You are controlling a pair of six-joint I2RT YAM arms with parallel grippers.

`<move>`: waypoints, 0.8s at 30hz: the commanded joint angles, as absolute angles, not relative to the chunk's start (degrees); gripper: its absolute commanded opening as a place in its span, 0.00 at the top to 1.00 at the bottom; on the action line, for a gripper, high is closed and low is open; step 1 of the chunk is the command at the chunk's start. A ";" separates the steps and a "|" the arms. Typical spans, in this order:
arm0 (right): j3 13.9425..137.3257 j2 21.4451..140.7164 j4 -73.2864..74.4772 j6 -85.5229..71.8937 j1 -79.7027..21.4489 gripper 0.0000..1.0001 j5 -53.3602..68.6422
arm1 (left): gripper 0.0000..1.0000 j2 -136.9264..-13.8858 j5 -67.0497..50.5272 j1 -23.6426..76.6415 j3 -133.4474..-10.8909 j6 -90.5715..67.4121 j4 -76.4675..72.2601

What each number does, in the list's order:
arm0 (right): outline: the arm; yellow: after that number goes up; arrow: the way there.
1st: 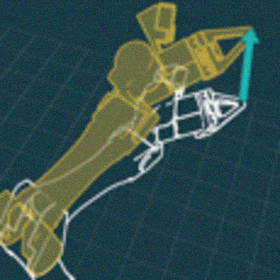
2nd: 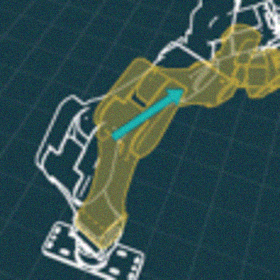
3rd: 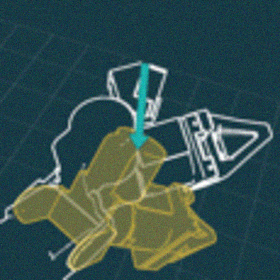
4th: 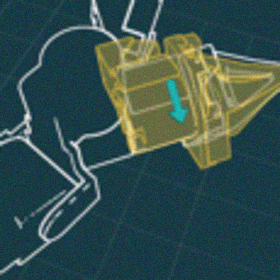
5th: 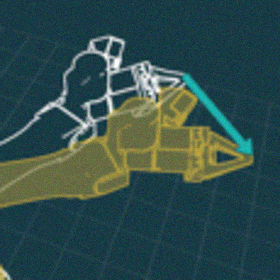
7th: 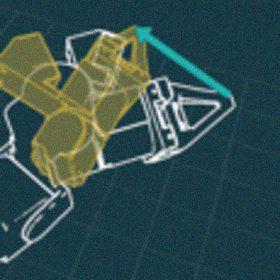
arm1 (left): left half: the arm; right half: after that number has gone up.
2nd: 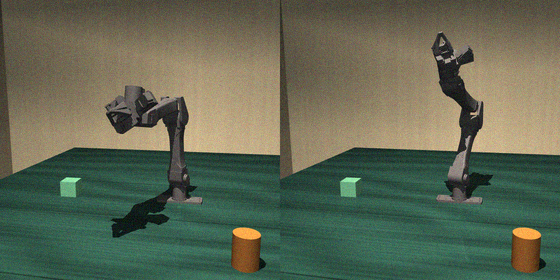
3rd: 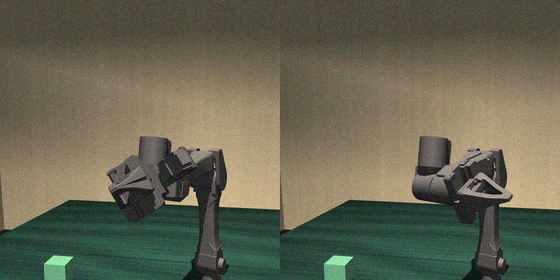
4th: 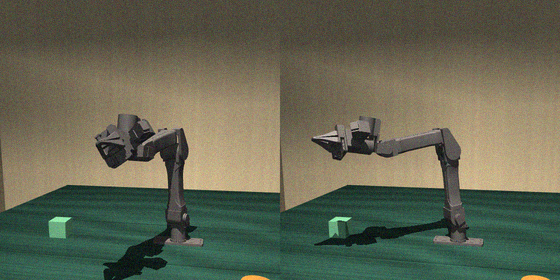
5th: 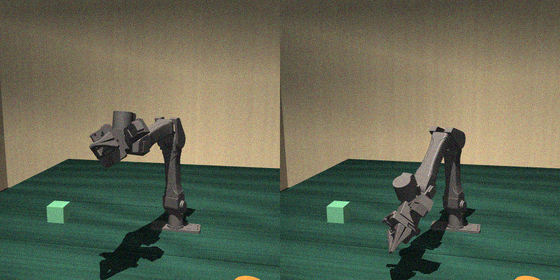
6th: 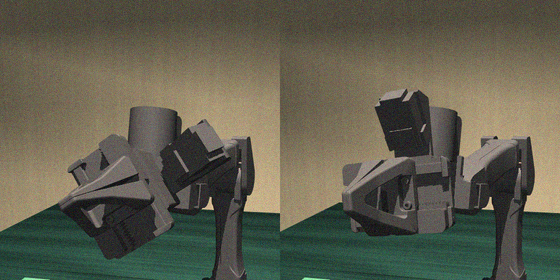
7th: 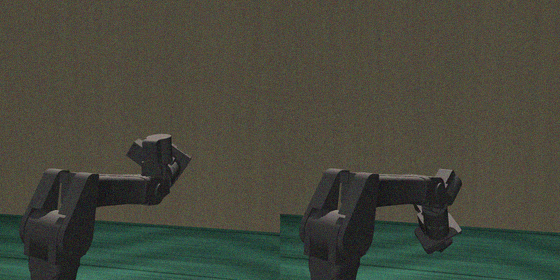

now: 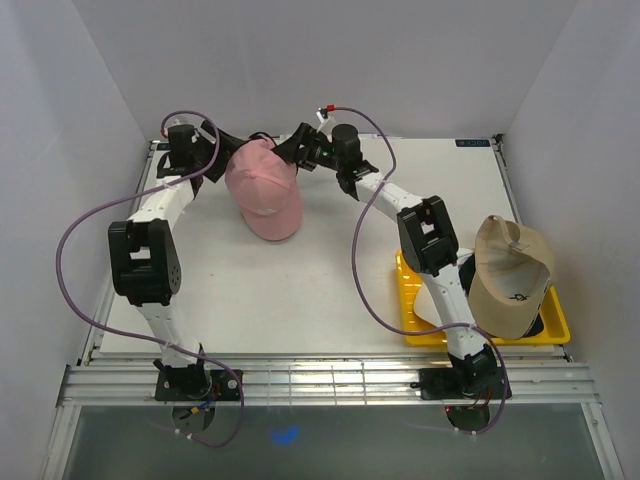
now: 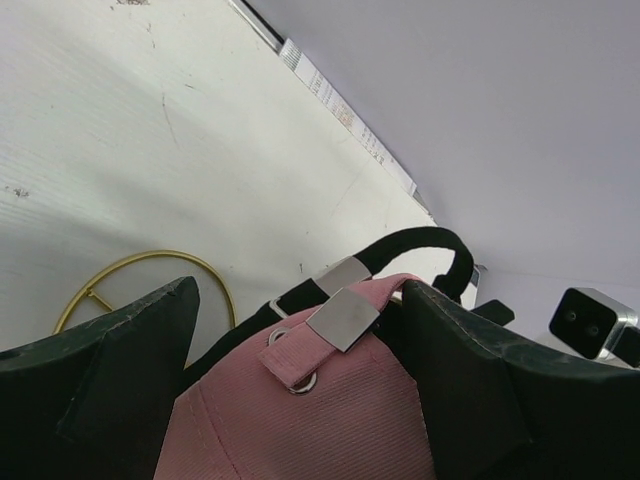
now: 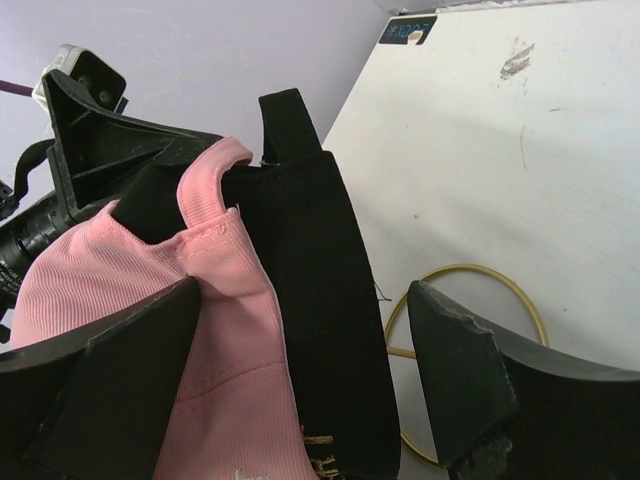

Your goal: Stack the hats

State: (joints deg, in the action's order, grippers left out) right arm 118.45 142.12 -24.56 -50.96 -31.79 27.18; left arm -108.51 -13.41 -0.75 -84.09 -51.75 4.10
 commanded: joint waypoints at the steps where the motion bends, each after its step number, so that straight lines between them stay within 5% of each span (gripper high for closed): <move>1: 114.79 140.01 -21.36 -48.78 -33.05 0.12 29.18 | 0.09 -108.20 -13.62 1.85 -80.07 -48.16 14.77; 24: 87.81 122.00 -21.19 -45.53 -36.91 0.19 26.11 | 0.09 -91.15 -11.87 4.31 -64.77 -50.19 17.31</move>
State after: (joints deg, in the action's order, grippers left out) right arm 91.22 123.44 -26.48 -50.09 -33.74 26.57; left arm -92.73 -12.29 2.39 -67.31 -53.63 7.51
